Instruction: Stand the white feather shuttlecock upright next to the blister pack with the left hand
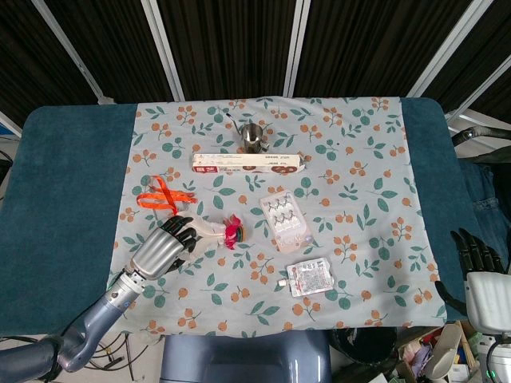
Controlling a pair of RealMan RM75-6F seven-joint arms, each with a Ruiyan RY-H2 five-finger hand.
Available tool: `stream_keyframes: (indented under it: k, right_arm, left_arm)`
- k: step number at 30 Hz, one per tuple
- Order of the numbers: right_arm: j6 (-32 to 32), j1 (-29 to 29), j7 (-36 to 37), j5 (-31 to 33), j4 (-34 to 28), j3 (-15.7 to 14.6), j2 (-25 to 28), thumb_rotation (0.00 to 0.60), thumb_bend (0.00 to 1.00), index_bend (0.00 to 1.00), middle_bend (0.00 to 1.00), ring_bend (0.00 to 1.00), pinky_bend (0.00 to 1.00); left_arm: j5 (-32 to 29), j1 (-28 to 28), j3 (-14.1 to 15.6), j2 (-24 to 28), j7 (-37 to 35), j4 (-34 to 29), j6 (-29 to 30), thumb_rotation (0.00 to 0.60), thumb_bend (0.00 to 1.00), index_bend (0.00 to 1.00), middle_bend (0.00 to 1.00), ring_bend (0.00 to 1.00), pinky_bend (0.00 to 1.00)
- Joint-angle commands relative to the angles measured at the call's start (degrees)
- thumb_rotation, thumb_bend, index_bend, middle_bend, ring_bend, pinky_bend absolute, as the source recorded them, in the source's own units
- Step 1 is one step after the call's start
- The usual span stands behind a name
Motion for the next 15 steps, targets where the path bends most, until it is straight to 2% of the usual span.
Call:
stream_keyframes:
  k: [1,15]
  right_arm:
    - [0.0,0.0,0.0,0.0,0.0,0.0,0.0,0.600,0.13,0.06,0.05,0.10,0.16]
    - [0.0,0.1,-0.2,-0.3,0.1,-0.1,0.0,0.600,0.14,0.06,0.05,0.10,0.16]
  left_arm:
    - [0.0,0.0,0.0,0.0,0.0,0.0,0.0,0.600,0.42,0.57,0.38,0.17,0.22]
    - [-0.2,0.0,0.1,0.4,0.4,-0.4,0.3,0.600,0.42,0.58,0.37,0.17,0.21]
